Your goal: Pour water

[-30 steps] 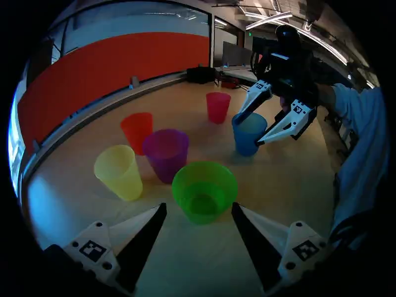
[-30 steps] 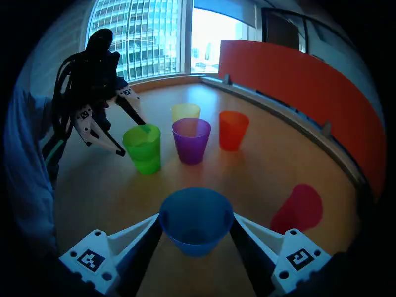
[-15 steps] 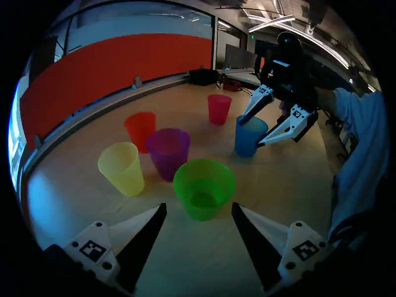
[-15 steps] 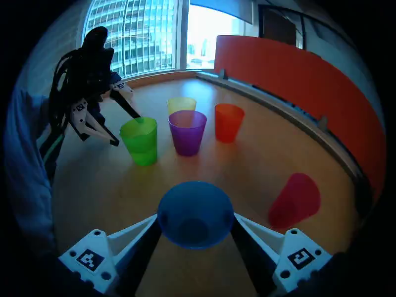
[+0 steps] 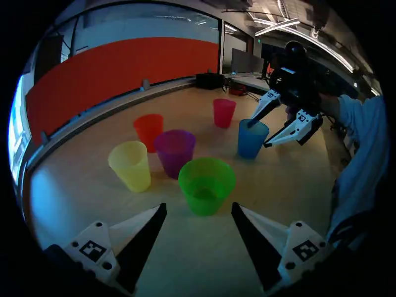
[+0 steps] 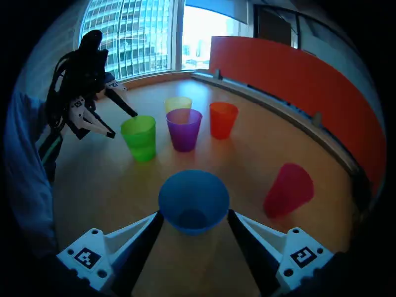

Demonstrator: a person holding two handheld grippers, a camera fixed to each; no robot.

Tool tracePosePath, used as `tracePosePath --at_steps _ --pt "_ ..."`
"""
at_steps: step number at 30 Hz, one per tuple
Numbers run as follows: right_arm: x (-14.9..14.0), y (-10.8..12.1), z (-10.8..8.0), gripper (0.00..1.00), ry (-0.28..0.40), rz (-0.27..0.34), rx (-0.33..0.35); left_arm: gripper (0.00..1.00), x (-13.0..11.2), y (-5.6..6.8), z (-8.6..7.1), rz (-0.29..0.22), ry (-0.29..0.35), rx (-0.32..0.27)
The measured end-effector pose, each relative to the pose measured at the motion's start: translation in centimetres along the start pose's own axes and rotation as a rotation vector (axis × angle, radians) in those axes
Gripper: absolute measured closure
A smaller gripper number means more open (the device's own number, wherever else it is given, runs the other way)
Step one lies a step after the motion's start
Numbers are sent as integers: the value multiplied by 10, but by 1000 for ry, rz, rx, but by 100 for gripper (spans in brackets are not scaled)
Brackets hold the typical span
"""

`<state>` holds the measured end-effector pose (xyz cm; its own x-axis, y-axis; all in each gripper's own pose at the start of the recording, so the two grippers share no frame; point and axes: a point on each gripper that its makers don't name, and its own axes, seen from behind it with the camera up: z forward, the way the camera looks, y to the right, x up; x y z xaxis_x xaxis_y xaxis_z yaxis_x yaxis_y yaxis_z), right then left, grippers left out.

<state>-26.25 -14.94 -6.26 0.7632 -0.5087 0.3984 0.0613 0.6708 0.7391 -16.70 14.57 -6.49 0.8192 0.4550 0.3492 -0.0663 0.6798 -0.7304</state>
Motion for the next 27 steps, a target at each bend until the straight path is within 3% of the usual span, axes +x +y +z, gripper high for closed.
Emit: tracePosePath --at_steps 11,17,27 --pt "-15 11 -25 0 26 43 -69 2 1 -19 -25 -65 58 91" --pt "-12 19 -39 0 77 65 -122 2 1 -27 -40 -96 96 150" --pt "5 35 -62 0 189 139 -222 2 17 -57 -65 -119 204 312"
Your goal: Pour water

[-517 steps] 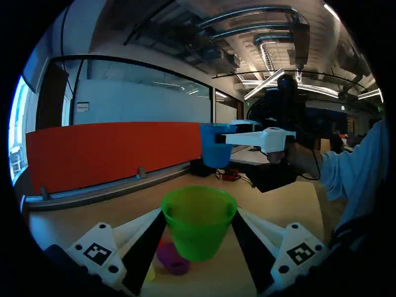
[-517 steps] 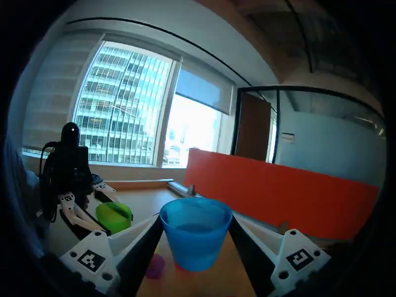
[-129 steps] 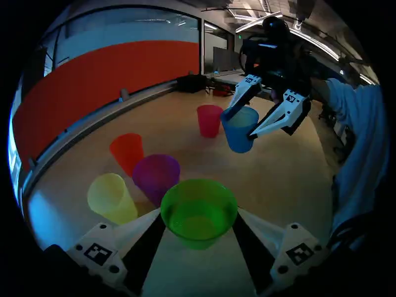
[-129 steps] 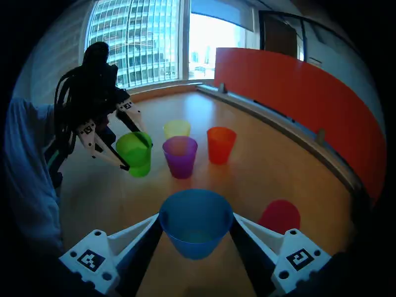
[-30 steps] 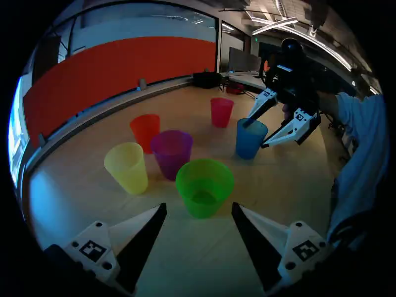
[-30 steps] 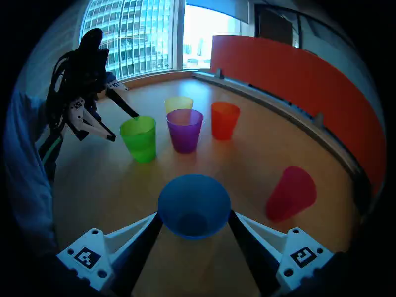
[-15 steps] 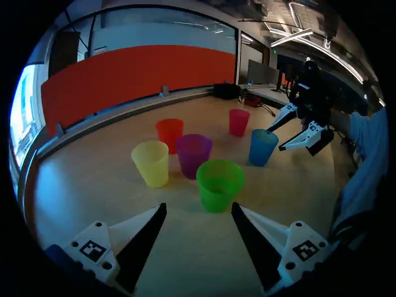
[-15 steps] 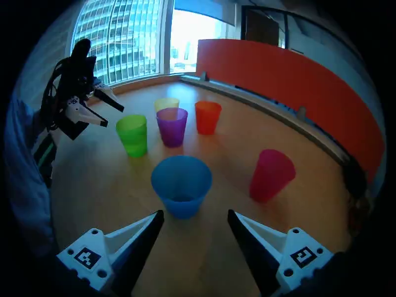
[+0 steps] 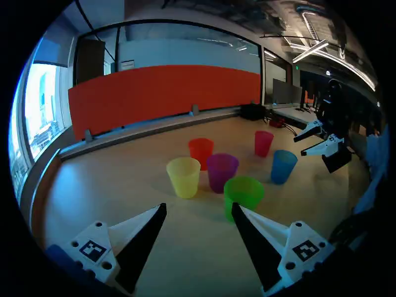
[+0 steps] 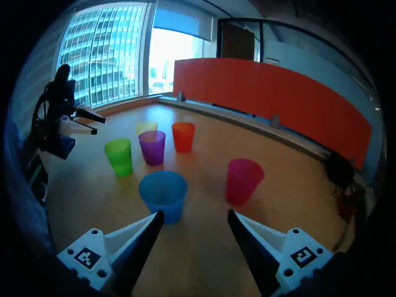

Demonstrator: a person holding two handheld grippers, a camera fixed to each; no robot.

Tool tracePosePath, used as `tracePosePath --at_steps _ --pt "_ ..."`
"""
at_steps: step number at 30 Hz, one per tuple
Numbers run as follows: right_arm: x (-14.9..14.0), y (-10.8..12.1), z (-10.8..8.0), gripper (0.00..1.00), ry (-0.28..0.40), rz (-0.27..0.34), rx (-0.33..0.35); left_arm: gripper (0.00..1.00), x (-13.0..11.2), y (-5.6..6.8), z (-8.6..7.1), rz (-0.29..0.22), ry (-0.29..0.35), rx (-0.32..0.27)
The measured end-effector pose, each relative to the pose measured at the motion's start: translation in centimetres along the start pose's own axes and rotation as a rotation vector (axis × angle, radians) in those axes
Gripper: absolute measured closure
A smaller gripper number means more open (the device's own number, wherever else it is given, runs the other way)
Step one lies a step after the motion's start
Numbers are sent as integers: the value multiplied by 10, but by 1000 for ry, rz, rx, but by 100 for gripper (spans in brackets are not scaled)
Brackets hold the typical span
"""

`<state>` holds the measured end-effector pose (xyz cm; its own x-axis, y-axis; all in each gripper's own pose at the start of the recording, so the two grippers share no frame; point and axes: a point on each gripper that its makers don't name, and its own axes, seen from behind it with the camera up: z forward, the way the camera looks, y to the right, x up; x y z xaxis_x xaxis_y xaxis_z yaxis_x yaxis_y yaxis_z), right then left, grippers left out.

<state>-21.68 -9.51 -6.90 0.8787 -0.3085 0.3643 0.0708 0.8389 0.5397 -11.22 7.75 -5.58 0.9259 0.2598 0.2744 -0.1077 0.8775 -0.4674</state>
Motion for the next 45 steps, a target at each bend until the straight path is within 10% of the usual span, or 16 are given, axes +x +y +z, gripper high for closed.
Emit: tracePosePath --at_steps 17,45 --pt "57 48 -21 0 259 131 -252 2 61 -35 -15 -9 254 243" --pt "100 97 -73 1 558 250 -655 2 87 -66 -41 -86 401 481"
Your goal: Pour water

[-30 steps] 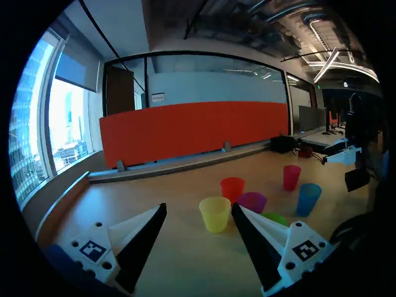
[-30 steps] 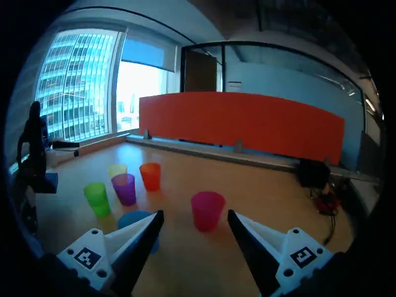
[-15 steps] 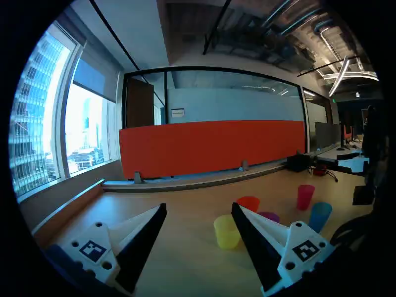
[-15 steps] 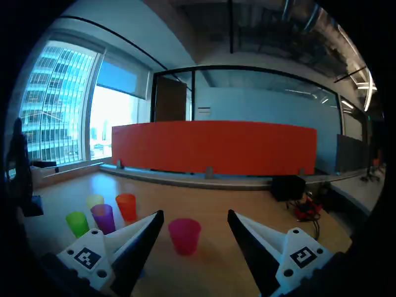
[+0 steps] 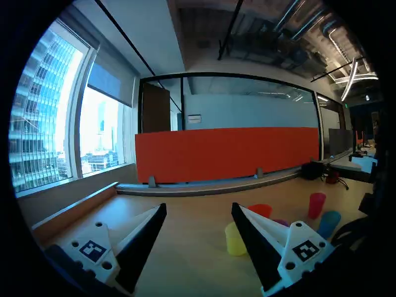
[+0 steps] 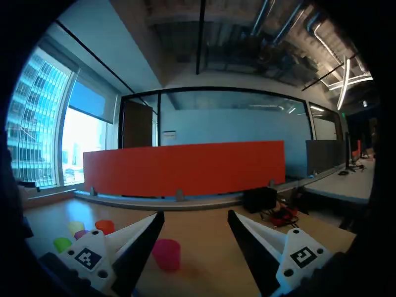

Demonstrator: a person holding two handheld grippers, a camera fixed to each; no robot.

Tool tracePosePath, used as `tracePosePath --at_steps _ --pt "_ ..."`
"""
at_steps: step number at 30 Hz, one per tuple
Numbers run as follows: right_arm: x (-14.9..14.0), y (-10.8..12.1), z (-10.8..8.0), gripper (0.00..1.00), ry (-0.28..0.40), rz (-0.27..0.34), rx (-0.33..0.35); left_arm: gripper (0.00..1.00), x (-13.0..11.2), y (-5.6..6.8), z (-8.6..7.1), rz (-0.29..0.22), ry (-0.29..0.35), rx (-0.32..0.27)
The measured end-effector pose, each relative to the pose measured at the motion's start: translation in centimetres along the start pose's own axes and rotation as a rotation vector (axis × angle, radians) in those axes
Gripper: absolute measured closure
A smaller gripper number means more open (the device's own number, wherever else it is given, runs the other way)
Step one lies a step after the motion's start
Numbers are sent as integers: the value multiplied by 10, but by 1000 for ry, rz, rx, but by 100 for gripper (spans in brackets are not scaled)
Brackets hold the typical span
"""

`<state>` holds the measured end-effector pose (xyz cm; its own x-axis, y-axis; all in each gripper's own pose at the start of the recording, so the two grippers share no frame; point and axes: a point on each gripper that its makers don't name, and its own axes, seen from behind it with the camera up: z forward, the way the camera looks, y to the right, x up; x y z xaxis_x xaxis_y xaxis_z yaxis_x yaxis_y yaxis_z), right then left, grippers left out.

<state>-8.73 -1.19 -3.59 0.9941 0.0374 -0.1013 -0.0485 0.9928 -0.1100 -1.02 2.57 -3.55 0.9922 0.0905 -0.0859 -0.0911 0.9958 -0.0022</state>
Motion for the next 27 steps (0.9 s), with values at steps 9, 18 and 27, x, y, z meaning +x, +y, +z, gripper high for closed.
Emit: tracePosePath --at_steps 9,18,27 --pt "2 -2 -7 1 10 -88 -18 2 -5 -8 0 -8 8 42" --pt "13 1 -10 0 30 -73 -34 2 -14 -10 5 14 18 70" --pt "17 5 -11 1 27 -40 -44 2 -27 -5 7 12 32 68"
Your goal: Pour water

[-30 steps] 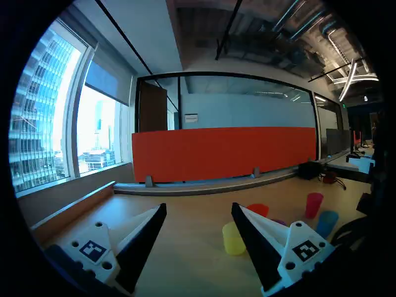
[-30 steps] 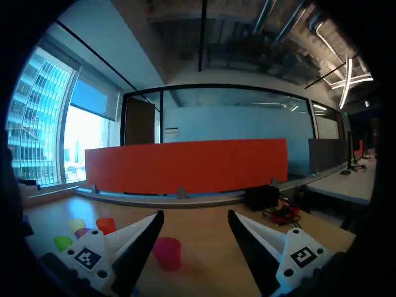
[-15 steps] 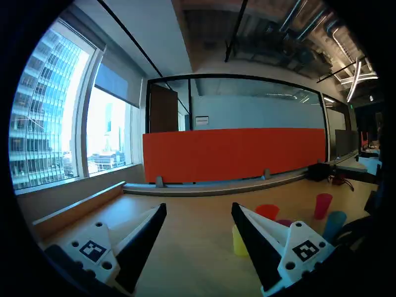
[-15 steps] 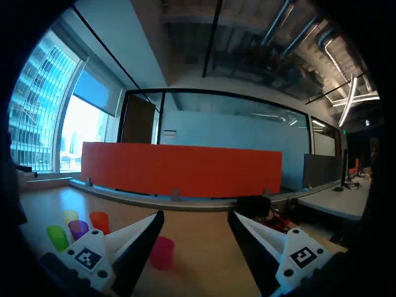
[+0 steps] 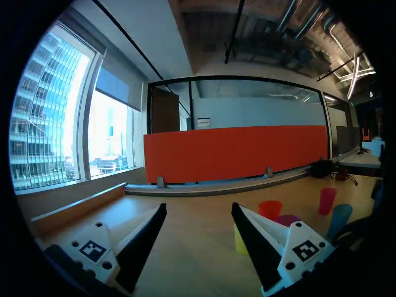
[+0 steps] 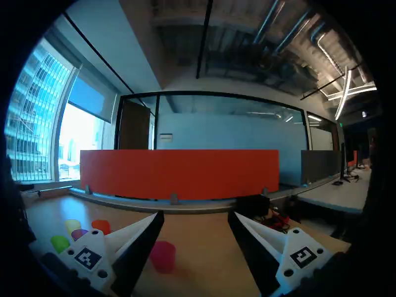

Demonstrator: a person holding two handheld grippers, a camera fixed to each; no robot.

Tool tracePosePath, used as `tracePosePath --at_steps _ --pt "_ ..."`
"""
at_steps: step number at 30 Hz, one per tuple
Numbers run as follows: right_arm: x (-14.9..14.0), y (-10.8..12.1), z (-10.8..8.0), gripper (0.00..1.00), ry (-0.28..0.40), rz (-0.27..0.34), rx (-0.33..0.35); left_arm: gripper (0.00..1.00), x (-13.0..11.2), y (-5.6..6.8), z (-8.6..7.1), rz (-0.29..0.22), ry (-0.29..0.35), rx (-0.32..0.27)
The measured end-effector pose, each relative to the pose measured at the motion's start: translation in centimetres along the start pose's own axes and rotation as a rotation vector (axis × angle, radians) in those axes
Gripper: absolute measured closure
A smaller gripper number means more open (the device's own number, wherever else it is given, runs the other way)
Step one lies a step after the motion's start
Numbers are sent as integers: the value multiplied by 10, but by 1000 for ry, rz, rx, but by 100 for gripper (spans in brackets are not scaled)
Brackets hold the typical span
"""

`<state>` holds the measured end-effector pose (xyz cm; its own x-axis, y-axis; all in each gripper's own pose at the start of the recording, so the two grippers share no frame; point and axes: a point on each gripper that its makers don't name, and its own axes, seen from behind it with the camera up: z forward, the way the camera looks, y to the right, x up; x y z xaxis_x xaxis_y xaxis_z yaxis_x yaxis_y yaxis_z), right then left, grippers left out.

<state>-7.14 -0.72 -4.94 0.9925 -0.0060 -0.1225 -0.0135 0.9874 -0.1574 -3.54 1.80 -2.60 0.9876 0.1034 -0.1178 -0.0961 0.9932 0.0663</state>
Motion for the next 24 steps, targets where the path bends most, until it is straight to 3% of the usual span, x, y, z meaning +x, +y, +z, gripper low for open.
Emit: tracePosePath --at_steps 24 --pt "-4 4 -1 1 -25 -7 -30 2 -47 -5 0 -53 -25 -21"
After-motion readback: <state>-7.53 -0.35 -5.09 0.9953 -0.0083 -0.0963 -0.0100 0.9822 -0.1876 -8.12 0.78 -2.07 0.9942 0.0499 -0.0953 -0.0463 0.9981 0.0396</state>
